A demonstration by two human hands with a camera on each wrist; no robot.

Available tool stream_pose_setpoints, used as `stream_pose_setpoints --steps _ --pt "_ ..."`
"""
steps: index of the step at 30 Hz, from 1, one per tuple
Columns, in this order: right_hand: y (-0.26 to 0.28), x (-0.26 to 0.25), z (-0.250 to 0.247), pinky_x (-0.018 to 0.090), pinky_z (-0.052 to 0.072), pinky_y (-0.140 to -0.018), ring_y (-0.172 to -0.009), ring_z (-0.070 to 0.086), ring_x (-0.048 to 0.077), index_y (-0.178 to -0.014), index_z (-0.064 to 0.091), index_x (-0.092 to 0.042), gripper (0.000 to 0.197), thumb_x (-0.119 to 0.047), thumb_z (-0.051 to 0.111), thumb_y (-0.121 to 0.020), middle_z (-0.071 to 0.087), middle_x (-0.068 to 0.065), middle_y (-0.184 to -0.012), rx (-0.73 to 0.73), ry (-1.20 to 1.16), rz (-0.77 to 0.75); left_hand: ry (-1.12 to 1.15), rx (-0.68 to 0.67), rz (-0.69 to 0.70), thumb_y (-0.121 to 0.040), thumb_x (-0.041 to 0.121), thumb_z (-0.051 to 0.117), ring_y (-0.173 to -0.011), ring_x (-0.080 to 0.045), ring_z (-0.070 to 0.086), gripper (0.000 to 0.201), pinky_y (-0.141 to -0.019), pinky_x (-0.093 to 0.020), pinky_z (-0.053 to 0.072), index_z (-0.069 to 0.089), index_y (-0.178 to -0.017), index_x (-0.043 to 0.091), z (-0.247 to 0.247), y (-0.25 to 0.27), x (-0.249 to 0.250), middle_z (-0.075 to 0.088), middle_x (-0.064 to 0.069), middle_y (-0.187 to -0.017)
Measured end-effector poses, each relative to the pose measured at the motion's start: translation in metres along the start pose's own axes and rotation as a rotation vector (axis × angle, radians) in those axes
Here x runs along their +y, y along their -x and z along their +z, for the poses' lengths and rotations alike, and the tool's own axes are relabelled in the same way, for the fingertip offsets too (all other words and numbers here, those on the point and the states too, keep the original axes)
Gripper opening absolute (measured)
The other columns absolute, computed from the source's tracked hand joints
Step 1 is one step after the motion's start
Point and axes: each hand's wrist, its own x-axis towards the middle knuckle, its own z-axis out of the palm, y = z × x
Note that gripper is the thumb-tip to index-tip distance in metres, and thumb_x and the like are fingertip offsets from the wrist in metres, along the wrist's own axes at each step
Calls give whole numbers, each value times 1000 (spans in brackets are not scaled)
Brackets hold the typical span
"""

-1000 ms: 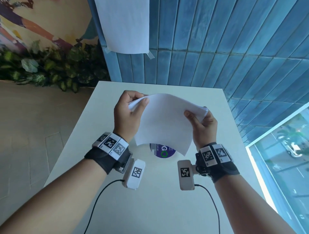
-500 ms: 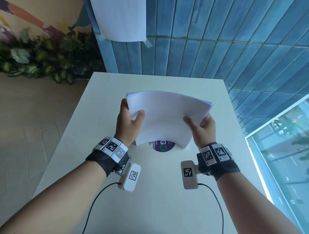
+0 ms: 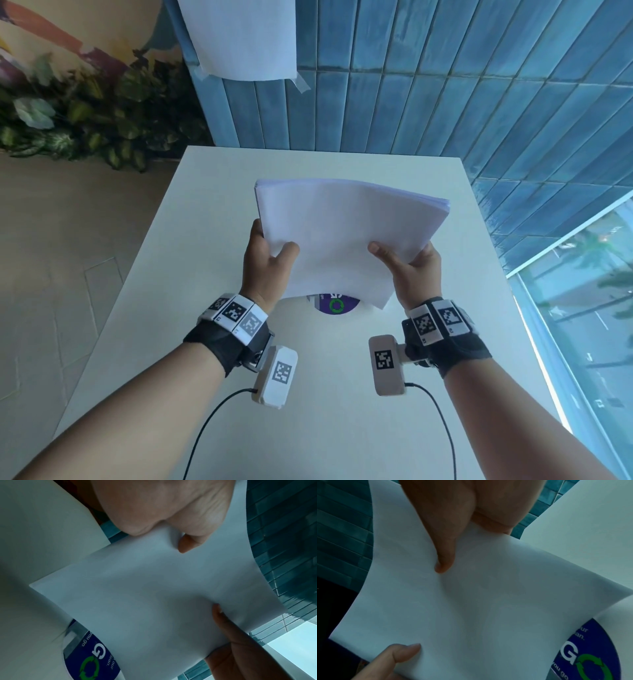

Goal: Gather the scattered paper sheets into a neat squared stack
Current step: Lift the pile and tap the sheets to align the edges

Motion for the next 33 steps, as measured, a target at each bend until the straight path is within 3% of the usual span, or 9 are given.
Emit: stream_pose_setpoints --steps 4,9,10,12,18,22,26,29,33 --pt "3 9 -2 15 52 -63 -71 66 5 -99 64 -1 35 -4 80 -67 71 2 -86 -30 93 -8 -14 -50 -48 -67 17 65 -99 -23 65 48 -90 -45 53 51 -113 16 -7 4 -11 68 -5 -107" --pt "6 22 1 9 49 -59 -62 62 -3 -94 64 -1 29 0 77 -67 69 9 -86 -23 207 11 -18 -63 -57 -71 20 73 -103 -20 66 36 -93 -45 53 57 -101 32 -6 10 -17 69 -3 -110" --pt "5 21 2 10 49 -59 -62 62 0 -93 64 -1 28 1 77 -68 68 8 -84 -11 198 7 -6 -54 -54 -72 19 72 -102 -20 66 33 -93 -44 53 58 -98 33 -6 10 -15 70 -4 -109" --pt "3 18 1 11 49 -60 -65 62 7 -92 64 -1 27 1 77 -68 68 6 -82 -7 198 -8 7 -46 -38 -74 17 71 -102 -20 67 31 -92 -43 53 59 -97 32 -8 9 -13 70 -4 -109" --pt "9 32 -3 6 46 -55 -59 61 -8 -90 64 -4 27 -1 78 -67 67 4 -81 -17 247 41 -58 -97 -59 -72 21 71 -103 -19 66 34 -92 -42 53 57 -102 29 -12 14 -31 69 -3 -111" --pt "10 34 -4 9 49 -58 -66 63 5 -89 66 0 25 -2 78 -67 68 5 -80 -17 234 36 -57 -80 -45 -73 20 70 -104 -19 65 36 -91 -38 52 57 -107 22 -12 12 -38 69 -4 -111" --pt "11 39 -3 6 47 -57 -60 61 -6 -90 65 -2 25 -3 78 -69 67 2 -78 -16 236 49 -68 -86 -34 -75 19 69 -101 -15 65 35 -86 -29 51 57 -107 21 -12 11 -47 68 0 -109" --pt "12 46 -4 4 46 -57 -71 63 12 -95 65 -1 27 -5 77 -71 68 5 -84 -20 253 86 -122 -123 -52 -75 22 67 -98 -1 62 38 -81 -17 47 56 -111 18 -12 15 -60 67 4 -107" --pt "10 48 -4 4 46 -58 -76 62 18 -93 64 -7 24 -9 76 -73 68 4 -85 -29 263 117 -189 -156 -99 -76 30 64 -102 -11 63 47 -85 -23 45 56 -120 15 -13 15 -75 67 5 -111"
